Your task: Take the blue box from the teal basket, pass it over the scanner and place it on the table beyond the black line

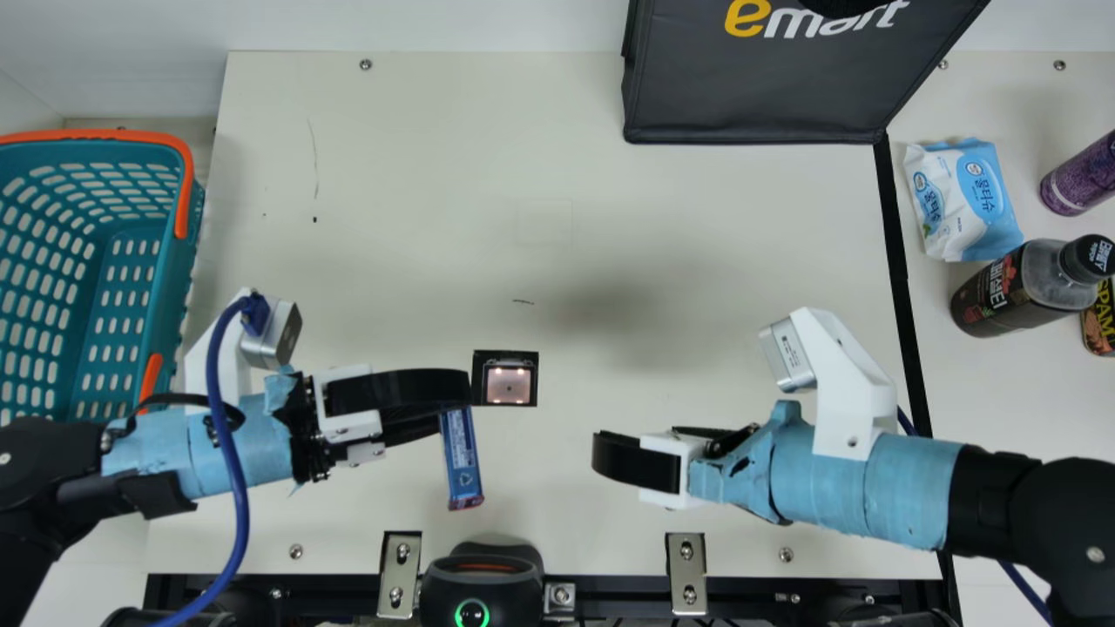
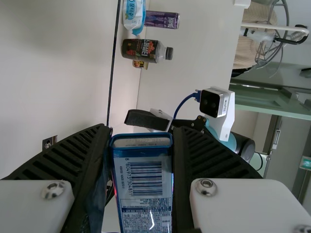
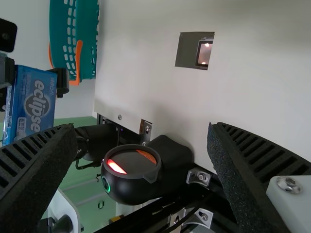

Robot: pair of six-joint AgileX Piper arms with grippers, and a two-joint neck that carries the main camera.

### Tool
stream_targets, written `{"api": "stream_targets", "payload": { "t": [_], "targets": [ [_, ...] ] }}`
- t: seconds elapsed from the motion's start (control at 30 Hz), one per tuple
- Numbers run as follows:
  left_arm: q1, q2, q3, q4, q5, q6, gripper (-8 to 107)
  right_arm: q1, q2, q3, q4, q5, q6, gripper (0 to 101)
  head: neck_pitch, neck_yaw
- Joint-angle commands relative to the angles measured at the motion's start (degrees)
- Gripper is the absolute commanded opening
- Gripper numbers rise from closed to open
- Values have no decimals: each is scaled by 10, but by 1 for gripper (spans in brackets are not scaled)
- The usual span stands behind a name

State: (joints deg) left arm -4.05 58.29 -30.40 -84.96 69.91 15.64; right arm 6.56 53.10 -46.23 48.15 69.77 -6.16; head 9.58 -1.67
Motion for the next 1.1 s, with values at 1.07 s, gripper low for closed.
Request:
{"api": "stream_targets", "payload": {
  "t": [1.07],
  "targets": [
    [0, 0, 0, 0, 0, 0, -8, -20, 30, 139, 298, 1, -140, 95, -17, 1]
  ]
}}
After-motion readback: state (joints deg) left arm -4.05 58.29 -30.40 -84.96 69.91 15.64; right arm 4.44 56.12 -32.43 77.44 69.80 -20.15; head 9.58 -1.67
